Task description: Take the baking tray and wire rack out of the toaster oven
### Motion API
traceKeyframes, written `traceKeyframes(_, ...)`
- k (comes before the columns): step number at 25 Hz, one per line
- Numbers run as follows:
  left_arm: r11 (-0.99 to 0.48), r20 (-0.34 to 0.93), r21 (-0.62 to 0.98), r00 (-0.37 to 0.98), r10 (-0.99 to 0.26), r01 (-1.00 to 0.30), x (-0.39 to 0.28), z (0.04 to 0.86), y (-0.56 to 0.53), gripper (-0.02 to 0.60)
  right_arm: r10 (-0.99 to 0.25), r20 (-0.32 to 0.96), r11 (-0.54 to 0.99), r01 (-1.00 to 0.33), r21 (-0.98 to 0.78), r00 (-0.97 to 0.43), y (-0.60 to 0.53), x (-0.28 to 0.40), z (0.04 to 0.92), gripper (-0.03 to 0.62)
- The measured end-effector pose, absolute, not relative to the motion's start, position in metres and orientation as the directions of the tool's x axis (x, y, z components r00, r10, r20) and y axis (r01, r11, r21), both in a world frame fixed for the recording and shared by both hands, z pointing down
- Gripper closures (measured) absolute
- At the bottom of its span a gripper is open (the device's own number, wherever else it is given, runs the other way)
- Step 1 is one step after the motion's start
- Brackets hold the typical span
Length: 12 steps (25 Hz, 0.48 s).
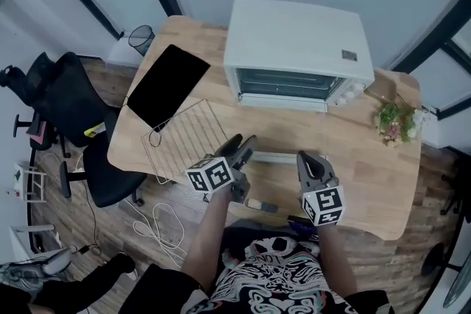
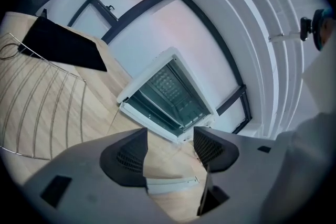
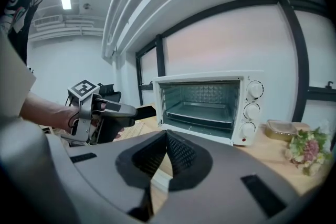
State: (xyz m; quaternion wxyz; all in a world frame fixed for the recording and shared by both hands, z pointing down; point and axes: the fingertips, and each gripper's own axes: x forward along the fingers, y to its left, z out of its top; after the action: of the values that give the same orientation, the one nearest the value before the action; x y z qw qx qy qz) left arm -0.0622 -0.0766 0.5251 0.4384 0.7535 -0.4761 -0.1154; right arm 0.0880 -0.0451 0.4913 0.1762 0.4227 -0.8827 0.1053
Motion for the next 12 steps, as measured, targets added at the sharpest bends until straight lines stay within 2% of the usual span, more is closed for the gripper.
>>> traceKeyframes(12, -0.172, 0.221, 0.810, 0.563, -0.796, -0.561, -0.022, 0.531, -0.127, 0.321, -0.734, 0.420, 0.567, -0.822, -0.054, -0.534, -0.072, 0.123, 0.502, 0.594)
